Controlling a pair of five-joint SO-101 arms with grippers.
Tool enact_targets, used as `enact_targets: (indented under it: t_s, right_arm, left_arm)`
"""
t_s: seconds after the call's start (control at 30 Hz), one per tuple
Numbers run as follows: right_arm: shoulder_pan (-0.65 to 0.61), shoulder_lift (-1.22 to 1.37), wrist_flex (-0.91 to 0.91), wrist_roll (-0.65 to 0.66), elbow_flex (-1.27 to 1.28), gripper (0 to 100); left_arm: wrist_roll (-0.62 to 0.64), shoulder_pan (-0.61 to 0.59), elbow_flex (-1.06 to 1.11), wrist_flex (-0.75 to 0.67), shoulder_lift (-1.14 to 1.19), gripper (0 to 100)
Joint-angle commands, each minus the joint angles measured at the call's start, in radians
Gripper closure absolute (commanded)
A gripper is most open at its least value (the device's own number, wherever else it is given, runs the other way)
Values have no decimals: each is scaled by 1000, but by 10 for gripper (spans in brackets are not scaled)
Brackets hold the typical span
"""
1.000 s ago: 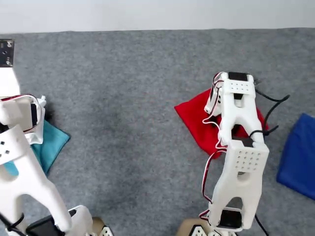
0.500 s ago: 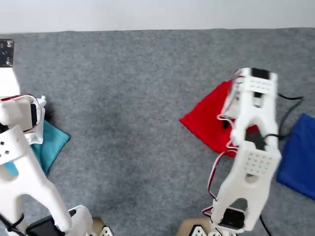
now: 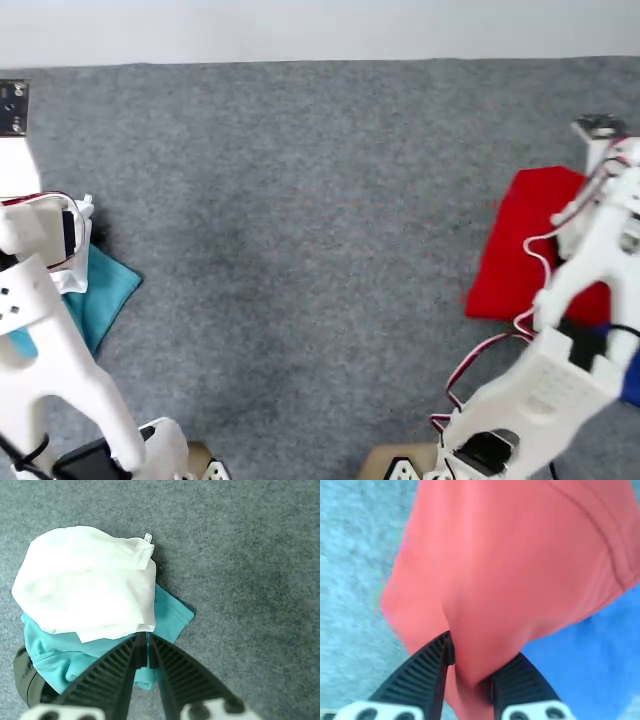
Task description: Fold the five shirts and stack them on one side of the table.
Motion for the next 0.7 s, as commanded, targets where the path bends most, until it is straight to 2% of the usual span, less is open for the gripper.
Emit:
enact_targets:
  t_s: [0.0, 0.37, 0.67]
  right_arm:
    - [70, -108, 39, 51, -37, 988]
    - [275, -128, 39, 153, -37, 988]
    - [389, -119, 33, 227, -37, 988]
  left_arm:
    - [-6, -6, -2, 20, -32, 985]
    - [-6, -6, -2, 20, -32, 985]
    - [-6, -6, -2, 20, -32, 985]
